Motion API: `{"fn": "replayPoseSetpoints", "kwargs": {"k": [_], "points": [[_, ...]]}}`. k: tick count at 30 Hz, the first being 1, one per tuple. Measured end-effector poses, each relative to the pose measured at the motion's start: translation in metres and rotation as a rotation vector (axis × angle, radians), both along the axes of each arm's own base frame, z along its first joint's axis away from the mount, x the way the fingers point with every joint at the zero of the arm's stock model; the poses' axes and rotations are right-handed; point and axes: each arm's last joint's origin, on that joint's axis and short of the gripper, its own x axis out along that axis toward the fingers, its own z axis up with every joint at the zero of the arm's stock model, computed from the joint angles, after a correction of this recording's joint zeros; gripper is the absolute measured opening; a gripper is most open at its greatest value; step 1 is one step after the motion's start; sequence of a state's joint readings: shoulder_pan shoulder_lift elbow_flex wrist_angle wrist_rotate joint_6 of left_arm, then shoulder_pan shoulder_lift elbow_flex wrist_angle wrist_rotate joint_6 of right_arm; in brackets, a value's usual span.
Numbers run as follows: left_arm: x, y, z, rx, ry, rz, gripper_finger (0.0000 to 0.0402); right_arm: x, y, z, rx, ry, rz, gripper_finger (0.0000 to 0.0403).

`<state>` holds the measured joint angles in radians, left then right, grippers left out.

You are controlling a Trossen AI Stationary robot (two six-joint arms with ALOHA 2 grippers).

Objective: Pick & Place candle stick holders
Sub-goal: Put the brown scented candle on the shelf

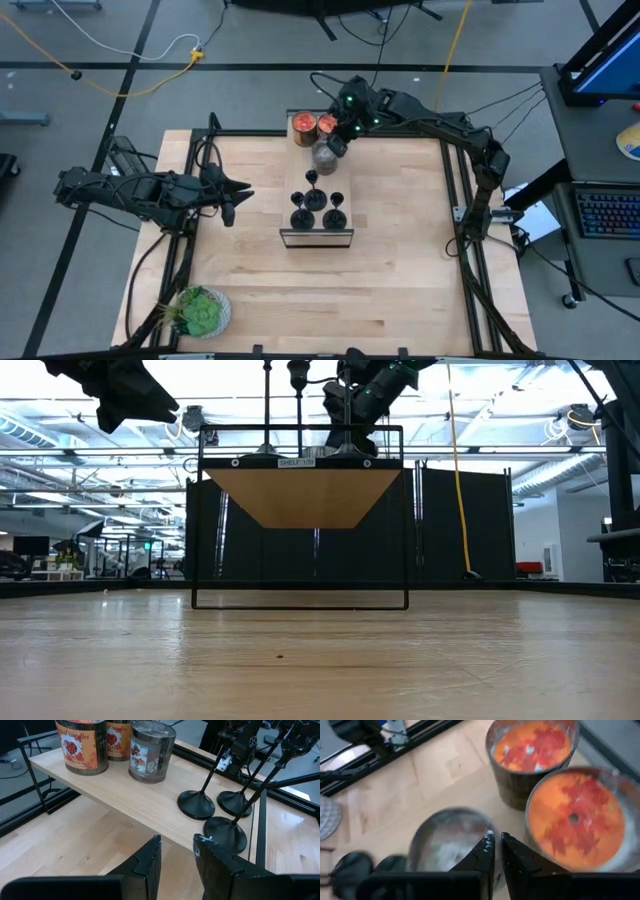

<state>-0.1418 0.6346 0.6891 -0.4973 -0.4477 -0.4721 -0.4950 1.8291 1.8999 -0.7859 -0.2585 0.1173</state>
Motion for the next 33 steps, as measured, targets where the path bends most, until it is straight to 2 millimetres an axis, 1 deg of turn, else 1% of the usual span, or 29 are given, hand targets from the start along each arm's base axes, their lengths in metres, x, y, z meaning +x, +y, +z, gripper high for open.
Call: {"fn": "replayPoseSetpoints", "kwargs": {"k": [3, 7, 9, 11, 13, 15, 20, 22, 26, 33], "points": [[0.0, 0.0, 0.0, 0.0, 0.0, 0.0, 0.012, -0.01, 0.009, 0.012, -0.003, 0.001, 0.02, 0.0023], [0.0, 0.0, 0.0, 0.001, 0.001, -0.001, 0.012, -0.025, 0.029, 0.027, -0.005, 0.039, 0.064, 0.0006], [0.0, 0.0, 0.0, 0.001, 0.001, -0.001, 0.012, -0.031, 0.039, 0.03, -0.018, 0.084, 0.07, 0.0002], [0.0, 0.0, 0.0, 0.001, 0.0, -0.001, 0.012, -0.035, 0.047, 0.028, -0.04, 0.155, 0.057, 0.0002], [0.0, 0.0, 0.0, 0.001, 0.0, 0.001, 0.012, -0.037, 0.052, 0.025, -0.049, 0.214, 0.06, 0.0001], [0.0, 0.0, 0.0, 0.002, 0.001, 0.002, 0.012, -0.034, 0.055, 0.017, -0.046, 0.227, 0.074, 0.0001], [0.0, 0.0, 0.0, 0.002, -0.001, 0.005, 0.012, -0.027, 0.055, -0.014, -0.023, 0.258, 0.076, 0.0001], [0.0, 0.0, 0.0, 0.001, 0.0, 0.005, 0.012, -0.024, 0.054, -0.023, -0.026, 0.247, 0.077, 0.0001], [0.0, 0.0, 0.0, 0.001, -0.001, 0.006, 0.012, -0.02, 0.053, -0.031, -0.006, 0.192, 0.102, 0.0], [0.0, 0.0, 0.0, -0.014, -0.006, 0.013, 0.012, -0.017, 0.047, -0.039, -0.024, 0.153, 0.091, 0.0]]}}
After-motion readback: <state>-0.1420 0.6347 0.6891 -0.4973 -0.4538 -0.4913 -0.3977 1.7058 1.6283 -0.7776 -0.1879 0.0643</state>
